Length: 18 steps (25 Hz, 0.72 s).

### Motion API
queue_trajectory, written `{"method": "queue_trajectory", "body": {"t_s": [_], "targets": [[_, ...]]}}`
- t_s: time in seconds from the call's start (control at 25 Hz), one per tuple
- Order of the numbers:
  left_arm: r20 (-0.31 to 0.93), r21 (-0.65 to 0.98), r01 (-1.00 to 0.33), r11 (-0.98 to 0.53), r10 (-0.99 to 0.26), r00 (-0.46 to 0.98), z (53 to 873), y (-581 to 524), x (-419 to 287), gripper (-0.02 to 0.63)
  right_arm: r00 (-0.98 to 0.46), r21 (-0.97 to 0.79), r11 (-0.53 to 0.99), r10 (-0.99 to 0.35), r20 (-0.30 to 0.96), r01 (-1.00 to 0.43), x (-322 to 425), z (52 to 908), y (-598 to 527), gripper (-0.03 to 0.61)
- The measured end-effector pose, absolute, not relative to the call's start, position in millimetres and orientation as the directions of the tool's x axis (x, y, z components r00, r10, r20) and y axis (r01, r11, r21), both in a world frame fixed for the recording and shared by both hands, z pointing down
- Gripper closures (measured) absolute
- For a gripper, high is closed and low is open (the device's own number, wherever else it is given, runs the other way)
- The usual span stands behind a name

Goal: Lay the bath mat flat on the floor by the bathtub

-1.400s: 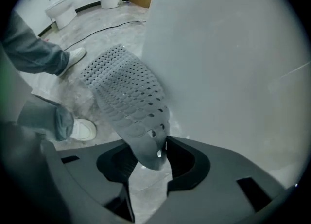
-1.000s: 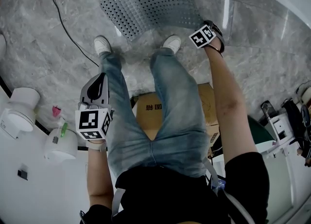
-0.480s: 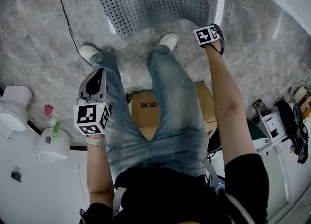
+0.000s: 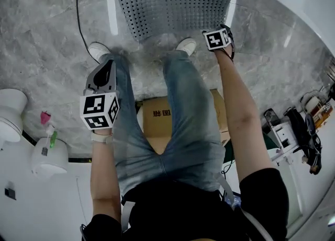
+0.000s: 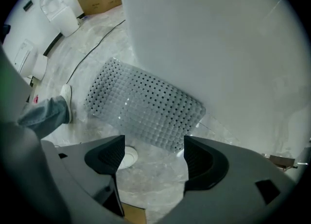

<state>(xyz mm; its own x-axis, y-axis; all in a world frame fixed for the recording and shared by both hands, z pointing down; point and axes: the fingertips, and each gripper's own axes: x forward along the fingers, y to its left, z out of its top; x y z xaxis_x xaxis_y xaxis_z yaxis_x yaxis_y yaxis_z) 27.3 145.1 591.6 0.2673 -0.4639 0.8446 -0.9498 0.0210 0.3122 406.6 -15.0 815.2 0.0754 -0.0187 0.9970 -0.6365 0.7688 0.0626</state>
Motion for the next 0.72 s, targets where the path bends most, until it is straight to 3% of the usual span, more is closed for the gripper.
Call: {"method": "queue_trajectory", "body": {"t_s": [0.24, 0.4, 0.72], "targets": [[0.845, 0.298, -0.953, 0.057, -0.48, 0.235, 635.8, 134.0, -22.0, 0.592, 0.07, 0.003, 0.704, 0.067, 0.995, -0.71, 328.4, 838.4, 21.1, 0.201], [0.846, 0.301, -0.947, 0.113, -0.49, 0.211, 673.8, 126.3, -50.9, 0.592, -0.057, -0.074, 0.699, 0.048, 0.997, -0.711, 249.5, 862.5, 28.1, 0.201], [0.865, 0.321, -0.926, 0.197, -0.459, 0.202, 741.4, 140.8, -82.4, 0.592, -0.17, -0.183, 0.714, 0.09, 0.981, -0.676, 128.3, 920.2, 64.0, 0.202]]}}
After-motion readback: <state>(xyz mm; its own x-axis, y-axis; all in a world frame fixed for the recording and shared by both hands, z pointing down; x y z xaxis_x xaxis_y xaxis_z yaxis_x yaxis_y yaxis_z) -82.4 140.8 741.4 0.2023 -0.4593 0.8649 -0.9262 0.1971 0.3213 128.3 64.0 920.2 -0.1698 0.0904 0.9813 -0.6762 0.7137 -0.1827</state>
